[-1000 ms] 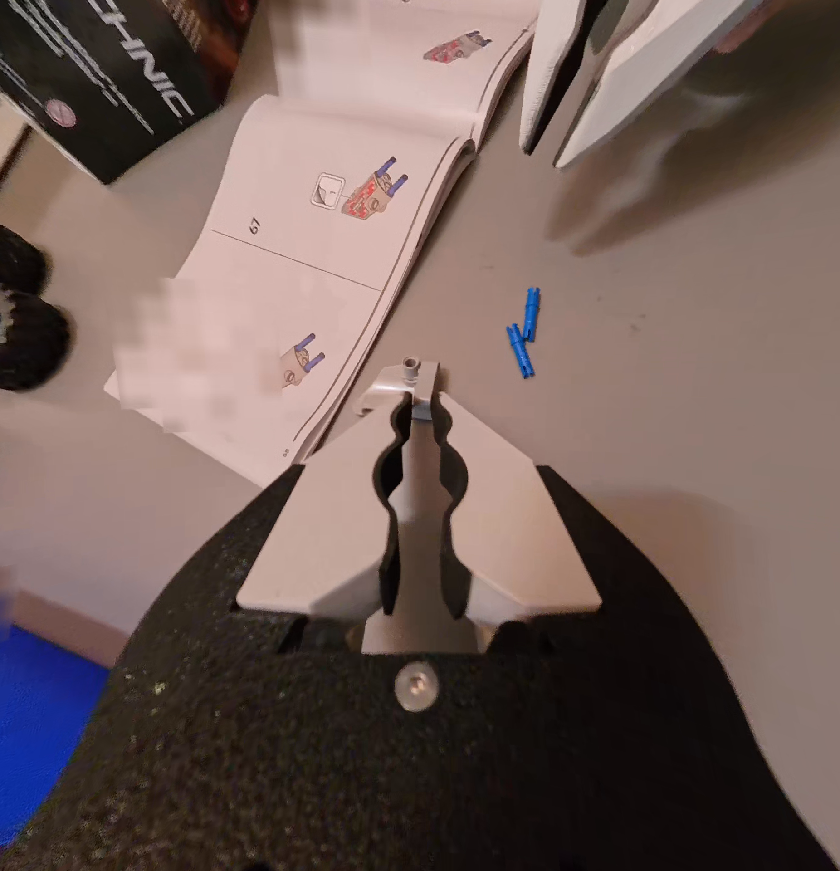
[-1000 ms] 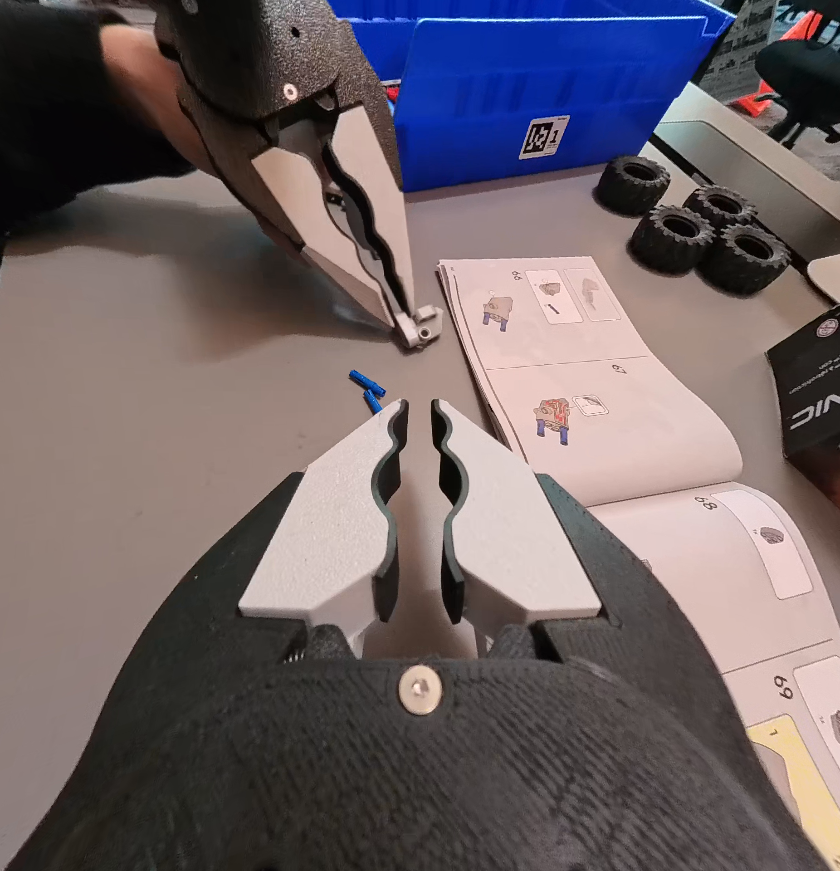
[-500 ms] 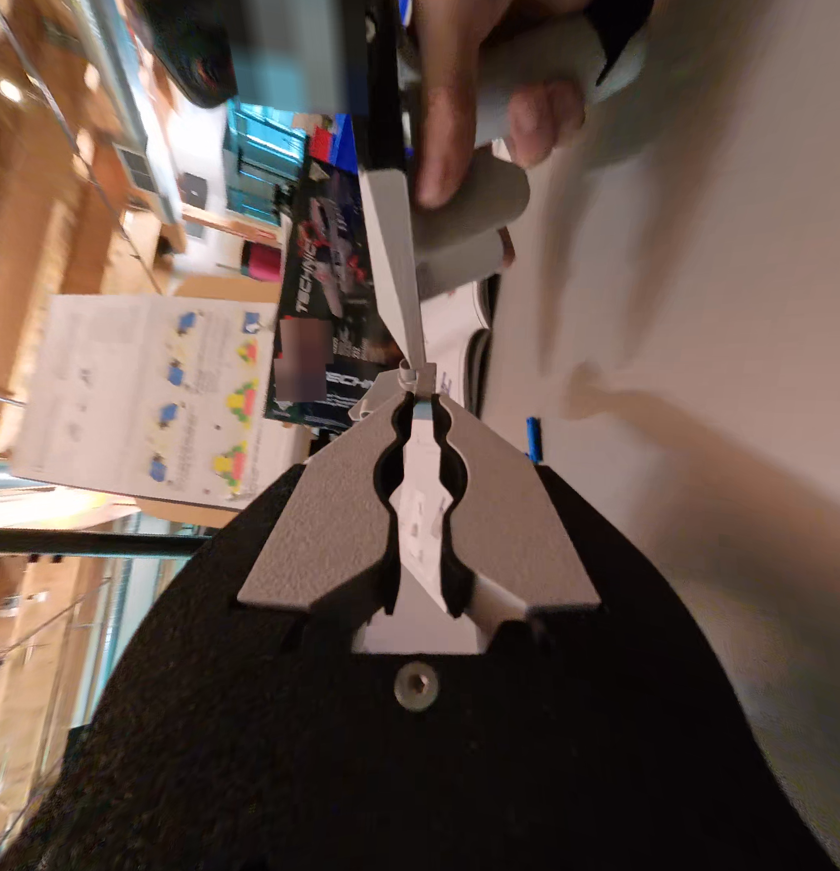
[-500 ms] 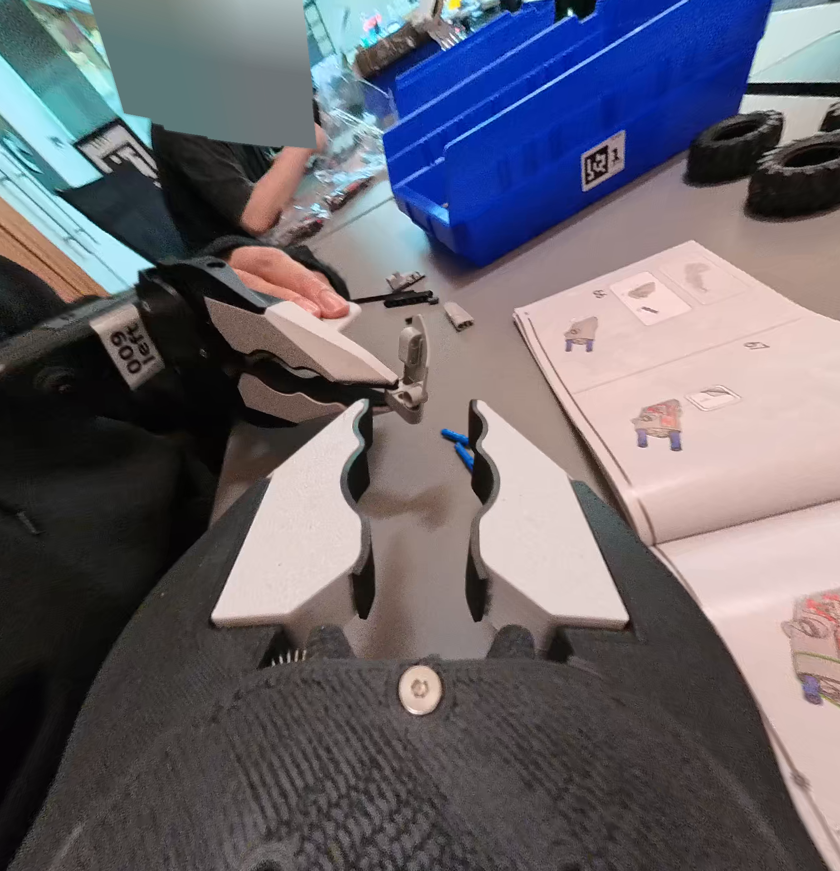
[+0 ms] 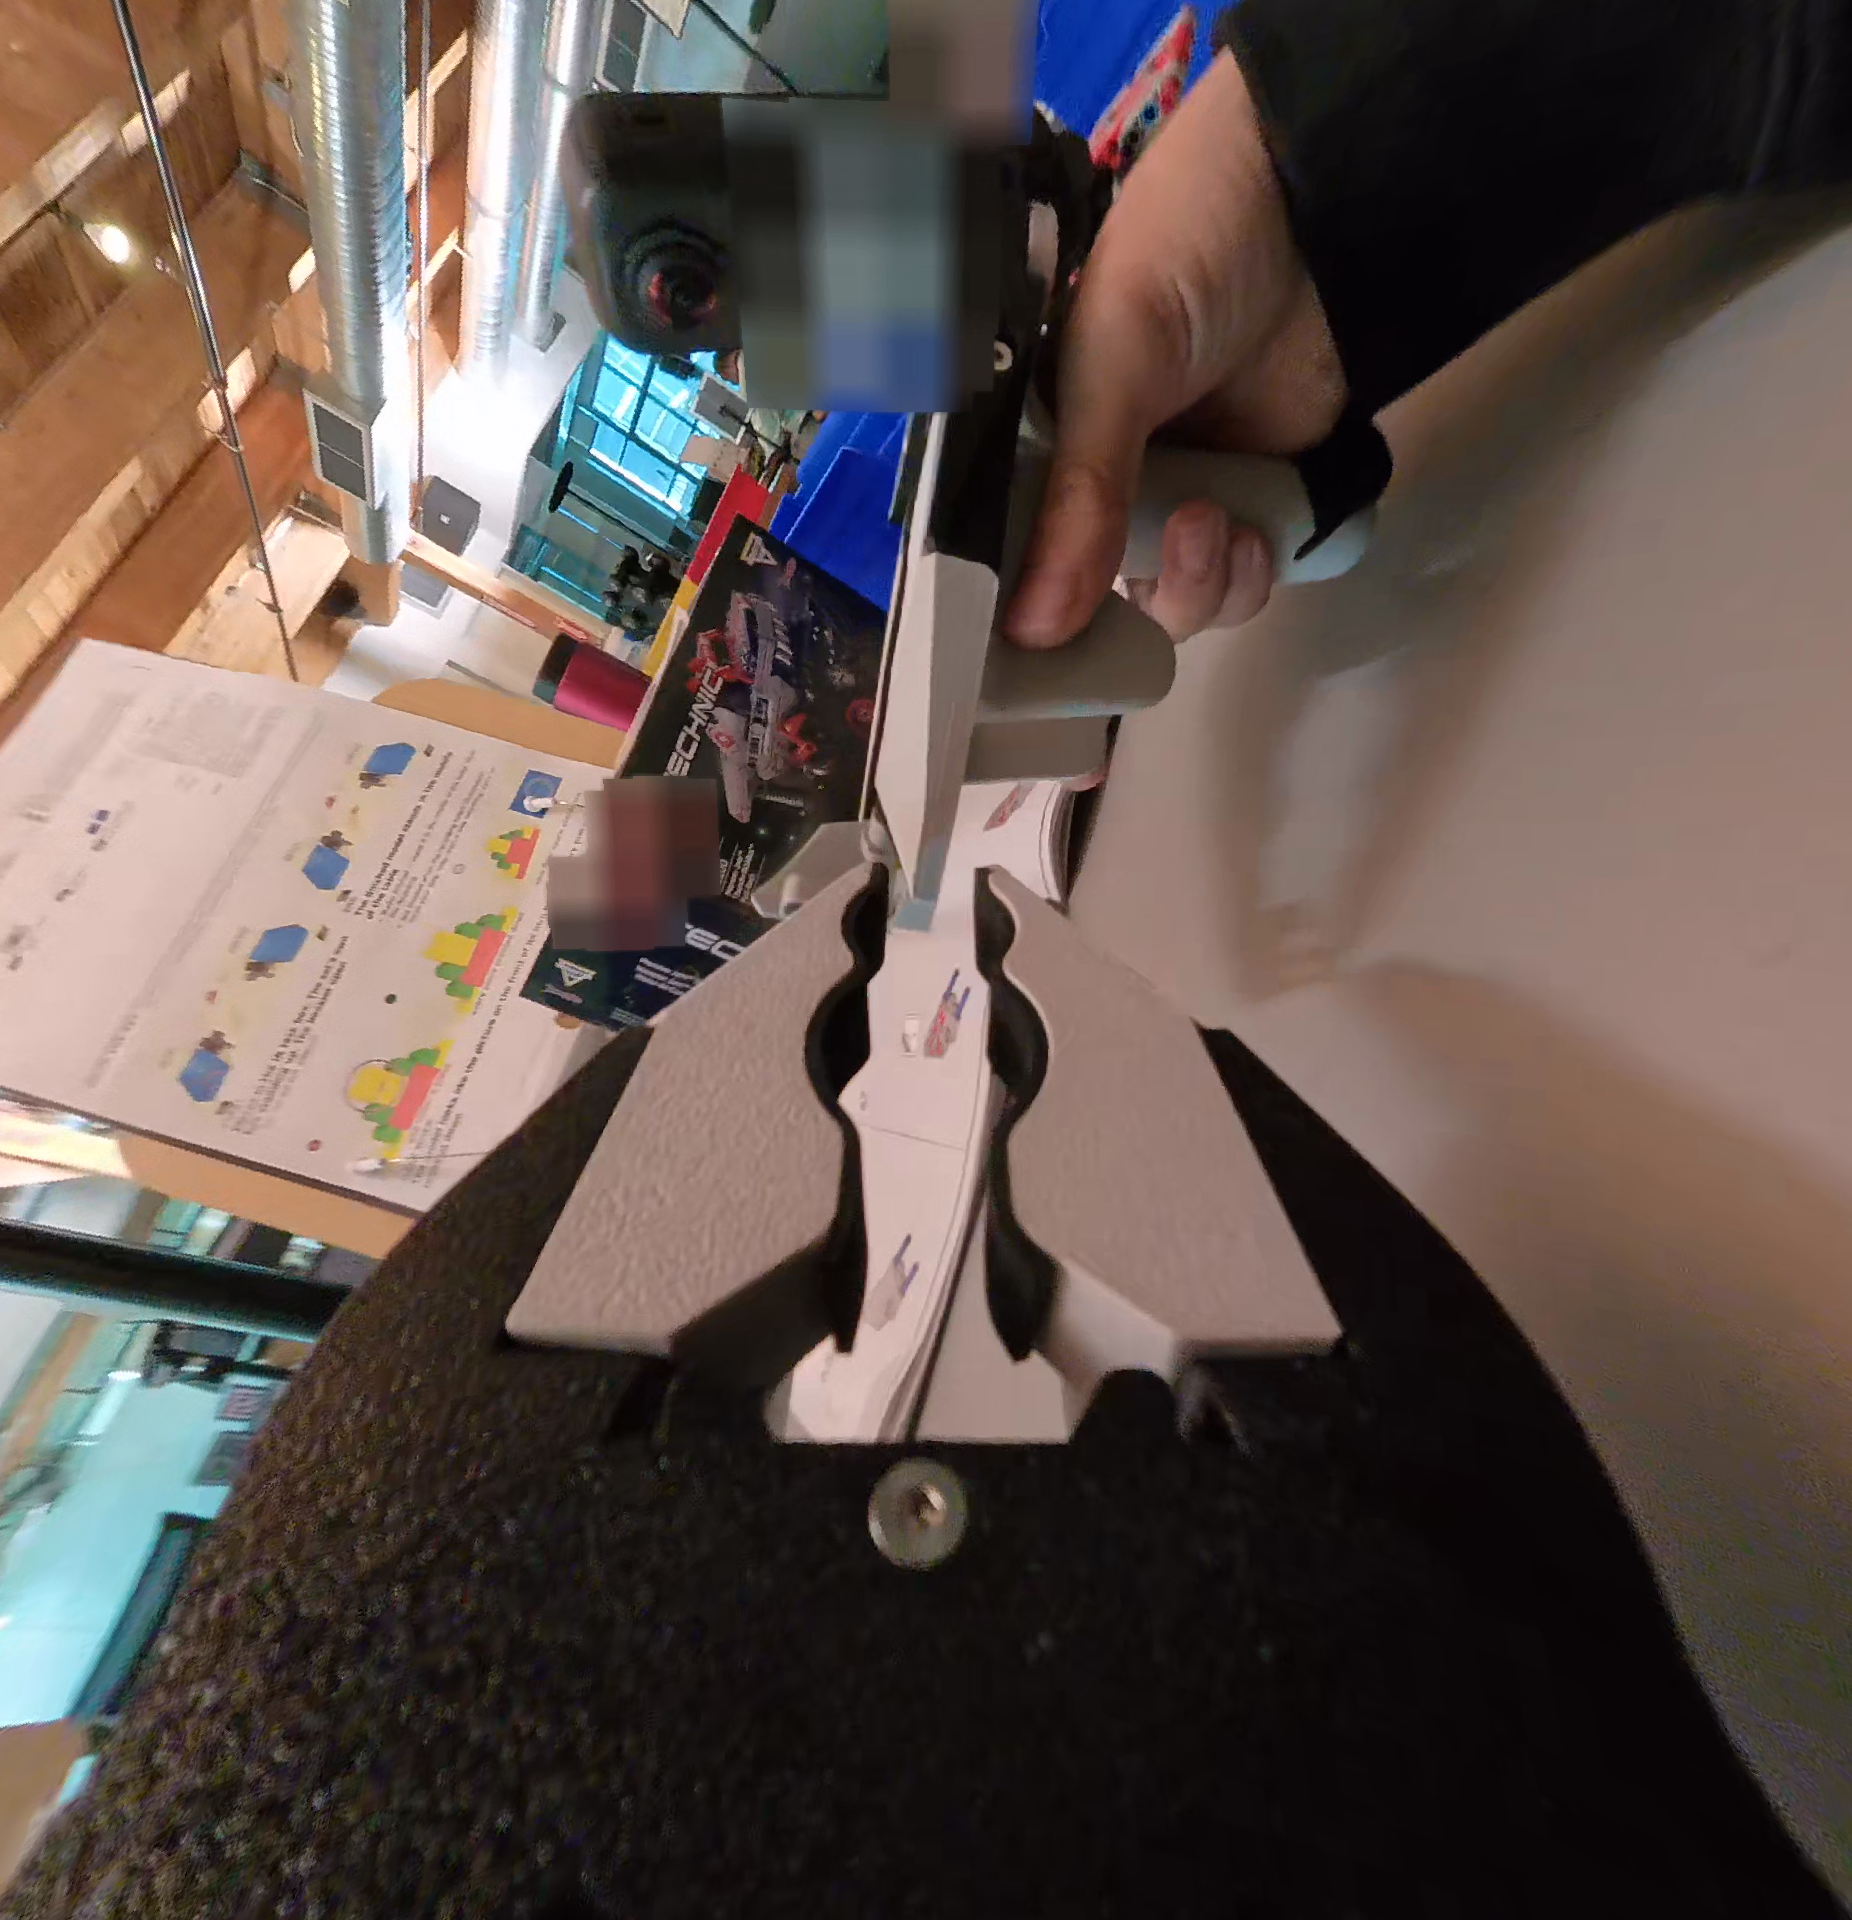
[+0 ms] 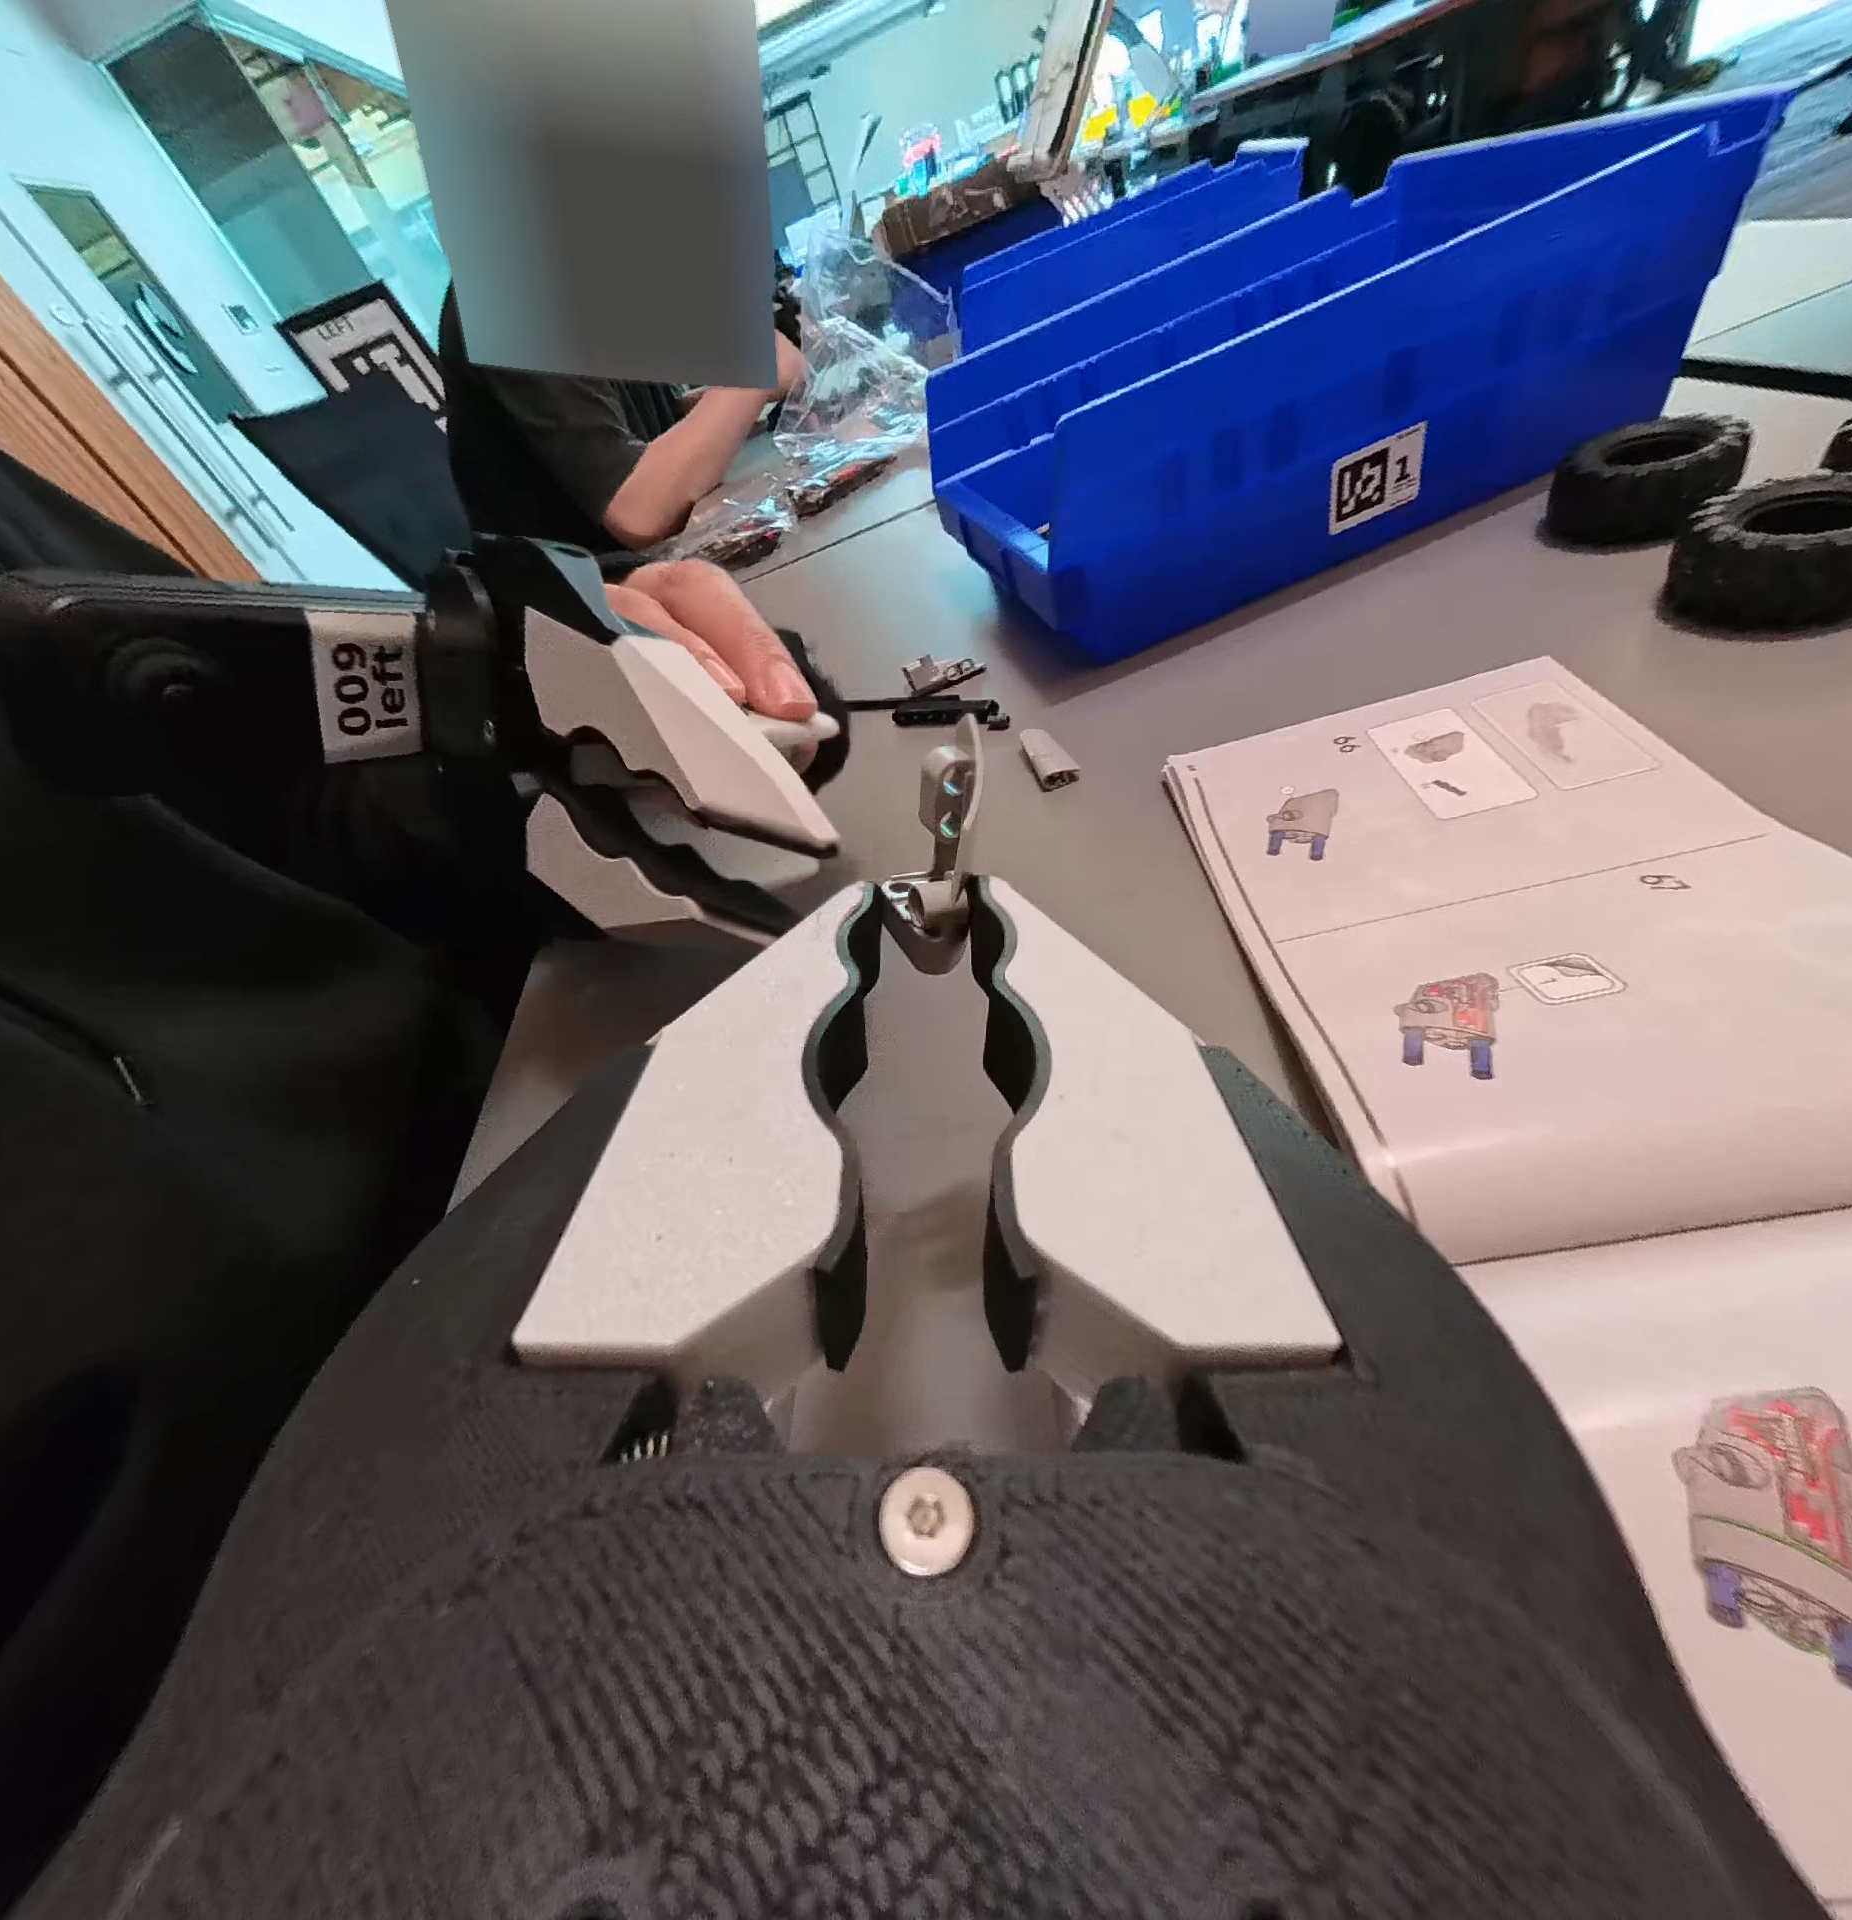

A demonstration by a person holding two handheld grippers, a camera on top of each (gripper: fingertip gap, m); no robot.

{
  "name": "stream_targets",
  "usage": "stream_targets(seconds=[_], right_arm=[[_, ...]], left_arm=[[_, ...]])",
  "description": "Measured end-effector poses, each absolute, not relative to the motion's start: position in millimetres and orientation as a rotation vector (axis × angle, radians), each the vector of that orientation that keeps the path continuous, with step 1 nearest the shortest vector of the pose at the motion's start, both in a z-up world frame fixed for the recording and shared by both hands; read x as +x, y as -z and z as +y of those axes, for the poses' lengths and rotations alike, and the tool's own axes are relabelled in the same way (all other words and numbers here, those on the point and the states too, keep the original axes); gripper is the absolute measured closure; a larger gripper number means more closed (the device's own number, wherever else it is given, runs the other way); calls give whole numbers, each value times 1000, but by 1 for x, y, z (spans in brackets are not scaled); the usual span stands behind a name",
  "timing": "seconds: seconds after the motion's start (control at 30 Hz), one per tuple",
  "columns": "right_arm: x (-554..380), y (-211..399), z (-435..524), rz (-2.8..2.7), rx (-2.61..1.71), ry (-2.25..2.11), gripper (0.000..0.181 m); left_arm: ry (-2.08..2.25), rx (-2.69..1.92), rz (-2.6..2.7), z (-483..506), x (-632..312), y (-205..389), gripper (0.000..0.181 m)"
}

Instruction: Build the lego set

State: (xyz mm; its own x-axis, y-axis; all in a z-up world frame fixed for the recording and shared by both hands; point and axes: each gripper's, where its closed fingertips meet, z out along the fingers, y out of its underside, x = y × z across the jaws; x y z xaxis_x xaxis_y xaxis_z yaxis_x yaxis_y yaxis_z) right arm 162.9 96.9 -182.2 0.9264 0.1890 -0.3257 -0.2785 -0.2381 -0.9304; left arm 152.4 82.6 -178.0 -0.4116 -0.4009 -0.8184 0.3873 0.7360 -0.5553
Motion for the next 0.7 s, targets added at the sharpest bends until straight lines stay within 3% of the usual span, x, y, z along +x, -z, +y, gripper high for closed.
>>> stream_targets(seconds=[0.17, 0.43, 0.57, 0.7], right_arm=[[173, 163, 89, -20, -1671, -252, 166], [179, 151, 100, -533, -1586, 823, 166], [174, 144, 105, -723, -1524, 1217, 167], [166, 137, 110, -820, -1448, 1412, 166]], left_arm=[[1141, -212, 1777, 90, 150, 159, 167], [1678, -578, 1876, 97, 145, 148, 156], [1922, -771, 1875, 114, 145, 129, 149], [1894, -766, 1956, 113, 141, 121, 149]])
